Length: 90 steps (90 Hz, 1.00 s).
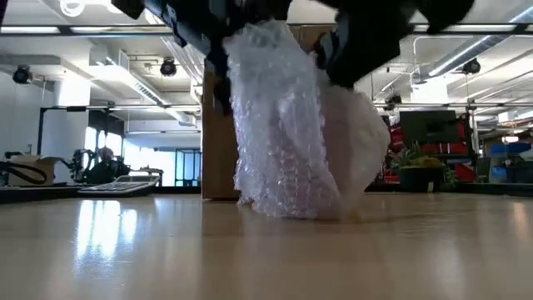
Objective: Wrap mug
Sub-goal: Wrap the purple mug with bubble wrap
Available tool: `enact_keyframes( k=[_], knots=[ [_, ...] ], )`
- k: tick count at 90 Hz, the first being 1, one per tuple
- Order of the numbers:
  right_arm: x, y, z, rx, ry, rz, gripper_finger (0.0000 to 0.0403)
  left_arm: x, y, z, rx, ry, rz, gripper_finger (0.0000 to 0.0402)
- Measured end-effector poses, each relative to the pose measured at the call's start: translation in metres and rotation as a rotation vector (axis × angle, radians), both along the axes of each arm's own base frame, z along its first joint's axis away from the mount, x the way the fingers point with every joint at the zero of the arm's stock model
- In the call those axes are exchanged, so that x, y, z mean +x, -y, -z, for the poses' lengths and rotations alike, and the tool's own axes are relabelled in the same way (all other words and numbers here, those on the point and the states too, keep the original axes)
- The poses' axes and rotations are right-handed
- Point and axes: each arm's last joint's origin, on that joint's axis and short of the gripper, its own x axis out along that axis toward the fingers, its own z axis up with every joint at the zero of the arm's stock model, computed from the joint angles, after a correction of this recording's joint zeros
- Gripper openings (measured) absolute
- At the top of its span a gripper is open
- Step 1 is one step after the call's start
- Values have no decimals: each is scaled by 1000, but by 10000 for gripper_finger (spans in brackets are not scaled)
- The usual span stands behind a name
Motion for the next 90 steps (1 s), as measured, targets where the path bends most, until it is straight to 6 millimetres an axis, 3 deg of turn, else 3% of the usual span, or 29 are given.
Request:
enact_keyframes(
  k=[9,18,27,43,60,75,90],
  knots=[
    [-3,1,-26,-37,-14,-7,0,-3,-2,10,-4,-20,-17,2],
    [-8,13,-39,-166,-30,62,0,-2,-2,10,-14,7,-18,4],
    [-10,31,-32,-288,-51,161,0,-1,-1,8,-15,32,-11,2],
    [1,48,-8,-278,48,191,0,3,0,1,-4,56,10,3],
    [0,27,-2,-114,80,90,0,4,0,-1,11,61,22,1],
    [-5,-4,1,-97,95,10,0,5,-1,-1,9,62,19,1],
    [-3,-10,25,-113,25,12,0,5,-2,1,10,52,16,1]
  ],
)
